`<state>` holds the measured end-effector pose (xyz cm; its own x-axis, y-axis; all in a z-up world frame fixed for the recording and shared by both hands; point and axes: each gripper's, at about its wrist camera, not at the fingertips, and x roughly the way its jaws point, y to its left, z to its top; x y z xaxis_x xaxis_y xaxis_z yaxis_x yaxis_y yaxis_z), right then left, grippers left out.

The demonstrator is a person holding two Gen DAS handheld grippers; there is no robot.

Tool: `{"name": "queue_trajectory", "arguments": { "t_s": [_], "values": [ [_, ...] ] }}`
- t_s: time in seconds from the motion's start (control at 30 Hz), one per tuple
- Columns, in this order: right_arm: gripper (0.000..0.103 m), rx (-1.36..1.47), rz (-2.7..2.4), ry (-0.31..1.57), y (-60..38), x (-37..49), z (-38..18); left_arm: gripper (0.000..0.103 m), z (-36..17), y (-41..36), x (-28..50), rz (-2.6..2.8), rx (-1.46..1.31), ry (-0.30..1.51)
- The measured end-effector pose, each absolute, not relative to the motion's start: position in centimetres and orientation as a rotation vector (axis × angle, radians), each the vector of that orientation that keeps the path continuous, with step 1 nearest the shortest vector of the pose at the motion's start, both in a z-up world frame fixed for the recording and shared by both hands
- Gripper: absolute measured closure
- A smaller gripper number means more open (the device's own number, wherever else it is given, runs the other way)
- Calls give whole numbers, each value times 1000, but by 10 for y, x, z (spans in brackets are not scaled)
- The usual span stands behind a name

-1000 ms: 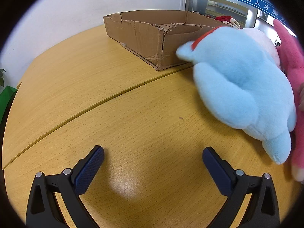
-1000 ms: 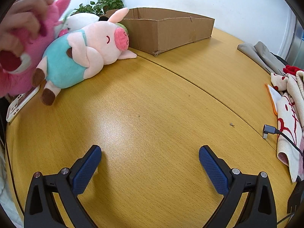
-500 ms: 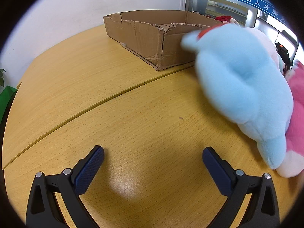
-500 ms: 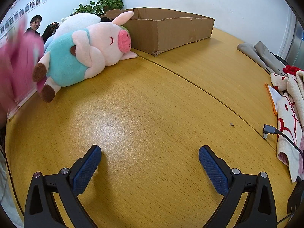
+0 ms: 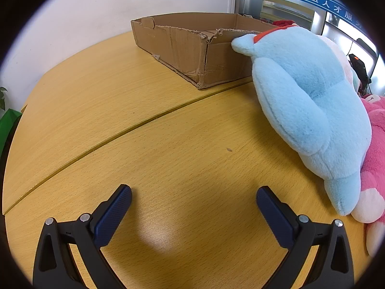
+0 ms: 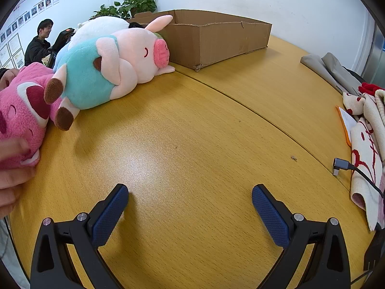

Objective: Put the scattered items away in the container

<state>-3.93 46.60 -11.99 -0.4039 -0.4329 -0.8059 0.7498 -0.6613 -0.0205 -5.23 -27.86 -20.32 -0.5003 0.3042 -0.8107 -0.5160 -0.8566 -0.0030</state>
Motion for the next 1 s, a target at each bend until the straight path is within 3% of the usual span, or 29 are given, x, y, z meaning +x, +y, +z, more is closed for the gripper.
{"name": "queue_trajectory", "arguments": {
  "t_s": [1.0],
  "values": [
    [0,1051,-2100,500,466,-39,-120,0,-203,-281,-60,2349,-1202,330]
  ]
}}
